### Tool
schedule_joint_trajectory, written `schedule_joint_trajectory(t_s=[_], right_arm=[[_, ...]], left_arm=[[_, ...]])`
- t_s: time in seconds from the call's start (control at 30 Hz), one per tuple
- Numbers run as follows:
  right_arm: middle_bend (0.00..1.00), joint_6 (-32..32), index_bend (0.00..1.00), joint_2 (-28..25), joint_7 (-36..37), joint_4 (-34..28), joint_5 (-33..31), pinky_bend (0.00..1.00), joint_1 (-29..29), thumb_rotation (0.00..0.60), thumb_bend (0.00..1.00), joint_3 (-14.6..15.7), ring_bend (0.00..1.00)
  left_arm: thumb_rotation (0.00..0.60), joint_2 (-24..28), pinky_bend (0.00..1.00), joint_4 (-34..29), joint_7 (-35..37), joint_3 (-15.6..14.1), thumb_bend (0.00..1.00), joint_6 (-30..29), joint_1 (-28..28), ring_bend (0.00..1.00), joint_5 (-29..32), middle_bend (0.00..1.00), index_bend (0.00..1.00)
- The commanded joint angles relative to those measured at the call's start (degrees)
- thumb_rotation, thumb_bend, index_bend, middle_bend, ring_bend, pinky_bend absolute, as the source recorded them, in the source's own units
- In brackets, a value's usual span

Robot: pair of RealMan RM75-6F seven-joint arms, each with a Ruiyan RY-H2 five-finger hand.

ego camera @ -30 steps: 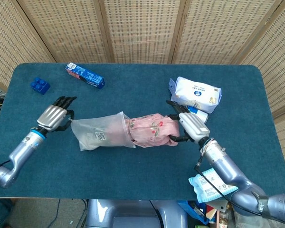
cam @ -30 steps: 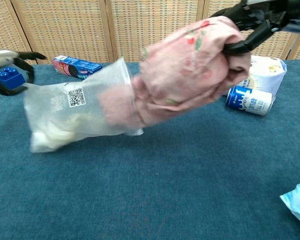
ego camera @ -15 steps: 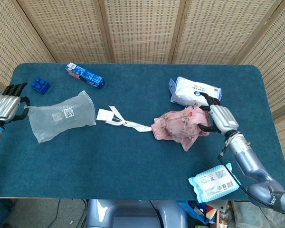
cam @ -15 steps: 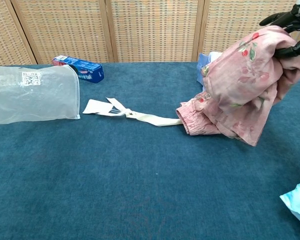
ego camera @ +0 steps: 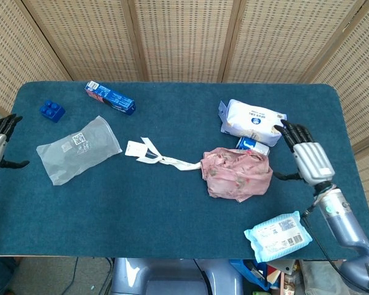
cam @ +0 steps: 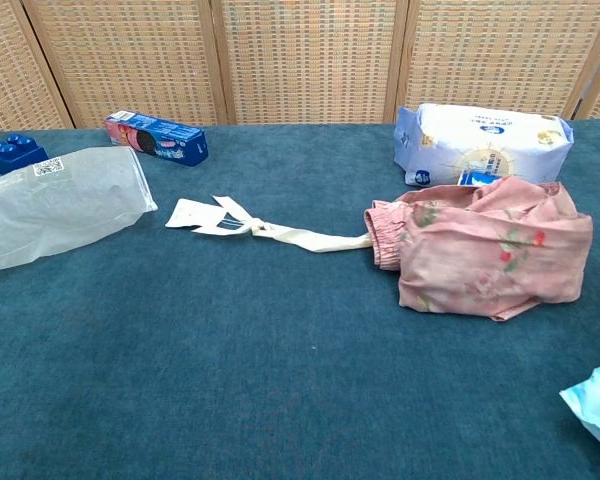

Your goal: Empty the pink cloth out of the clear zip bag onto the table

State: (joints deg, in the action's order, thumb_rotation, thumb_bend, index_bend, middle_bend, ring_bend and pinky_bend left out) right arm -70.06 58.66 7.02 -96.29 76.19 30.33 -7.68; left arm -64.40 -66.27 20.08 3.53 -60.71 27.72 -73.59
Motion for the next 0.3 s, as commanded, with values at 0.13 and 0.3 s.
schedule_joint_trajectory(t_s=[0.13, 0.3], right_arm=[[0.0, -20.07, 0.0, 2.48, 4.1, 8.26, 11.76, 0.0, -15.58, 0.6, 0.0, 7.36, 0.0], [0.0, -23.49, 0.0, 4.46, 1.72, 8.22, 11.84, 0.0, -20.37, 0.6, 0.0, 8.97, 0.0]], left_arm=[[0.6, 4.43, 0.0, -19.57, -16.56, -0.78, 0.09, -21.57, -14.98, 0.0, 4.17, 0.0, 0.0], [0.6, 2.91, 0.0, -24.06, -16.76, -3.01, 0.09, -26.9, -19.56, 0.0, 0.4, 0.0, 0.0]])
